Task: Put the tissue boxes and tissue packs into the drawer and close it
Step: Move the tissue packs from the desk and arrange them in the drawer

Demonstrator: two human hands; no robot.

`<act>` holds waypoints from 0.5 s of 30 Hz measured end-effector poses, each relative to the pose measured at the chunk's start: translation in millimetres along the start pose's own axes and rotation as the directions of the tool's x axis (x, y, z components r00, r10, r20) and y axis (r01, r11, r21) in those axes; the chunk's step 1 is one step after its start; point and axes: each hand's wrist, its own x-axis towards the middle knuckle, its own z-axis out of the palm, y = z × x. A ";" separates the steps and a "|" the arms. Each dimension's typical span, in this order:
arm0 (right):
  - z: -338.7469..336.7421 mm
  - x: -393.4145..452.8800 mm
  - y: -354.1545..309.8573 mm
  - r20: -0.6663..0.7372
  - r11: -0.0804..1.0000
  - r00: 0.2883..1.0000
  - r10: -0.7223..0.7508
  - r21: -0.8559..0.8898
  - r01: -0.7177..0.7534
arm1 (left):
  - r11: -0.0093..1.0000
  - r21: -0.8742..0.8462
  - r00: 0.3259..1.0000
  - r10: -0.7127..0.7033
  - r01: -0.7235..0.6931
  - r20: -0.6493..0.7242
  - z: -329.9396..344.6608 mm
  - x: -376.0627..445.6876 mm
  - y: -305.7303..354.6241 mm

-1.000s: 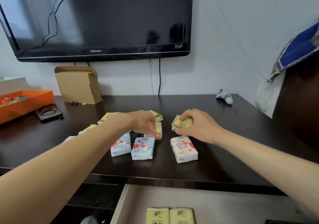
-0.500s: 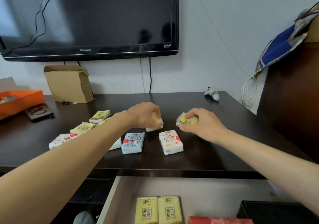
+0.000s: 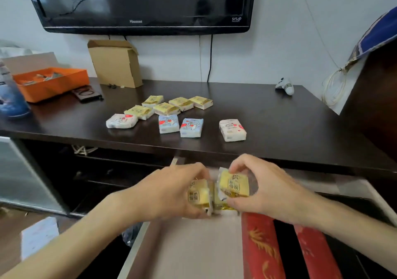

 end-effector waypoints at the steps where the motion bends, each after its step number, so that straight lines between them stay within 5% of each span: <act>1: 7.2 -5.1 -3.2 0.050 0.998 0.999 -0.009 -0.062 0.012 | 1.000 0.020 1.000 0.002 -0.002 0.021 11.2 -7.3 -1.2; 8: 38.5 -19.3 -23.0 0.234 0.959 0.971 -0.047 -0.260 0.110 | 0.980 0.177 0.996 0.091 -0.087 -0.010 46.4 -22.8 -13.1; 15: 36.4 -8.3 -20.7 0.327 0.959 0.945 0.009 -0.269 0.084 | 0.968 0.192 0.987 0.160 -0.161 0.018 60.7 -24.3 -18.1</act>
